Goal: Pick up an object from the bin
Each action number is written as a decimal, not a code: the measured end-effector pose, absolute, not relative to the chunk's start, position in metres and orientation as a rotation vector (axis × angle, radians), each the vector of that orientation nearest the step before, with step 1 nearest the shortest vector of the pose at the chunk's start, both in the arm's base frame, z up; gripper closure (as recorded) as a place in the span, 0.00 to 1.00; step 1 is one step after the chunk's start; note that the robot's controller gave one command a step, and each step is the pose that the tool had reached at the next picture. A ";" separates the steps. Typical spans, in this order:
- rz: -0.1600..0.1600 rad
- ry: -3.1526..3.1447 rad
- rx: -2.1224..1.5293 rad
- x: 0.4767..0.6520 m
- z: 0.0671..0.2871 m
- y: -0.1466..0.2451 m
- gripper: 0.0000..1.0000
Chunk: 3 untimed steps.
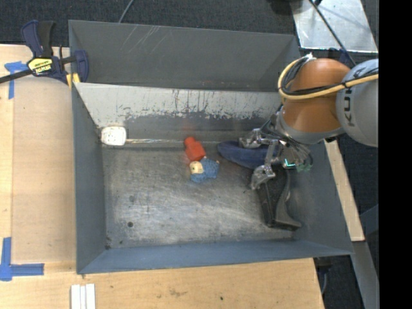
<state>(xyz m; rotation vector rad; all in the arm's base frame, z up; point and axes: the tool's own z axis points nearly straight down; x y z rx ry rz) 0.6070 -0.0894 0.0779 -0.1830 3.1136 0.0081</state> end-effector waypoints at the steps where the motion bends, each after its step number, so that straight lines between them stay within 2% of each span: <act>1: 0.002 3.091 -0.475 0.617 0.076 -0.078 0.00; 2: -0.007 3.071 -0.474 0.622 0.080 -0.079 1.00; 3: -0.007 3.091 -0.483 0.613 0.225 -0.102 1.00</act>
Offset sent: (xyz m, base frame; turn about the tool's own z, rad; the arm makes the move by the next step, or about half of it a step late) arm 0.0056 0.0106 -0.0079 -0.1941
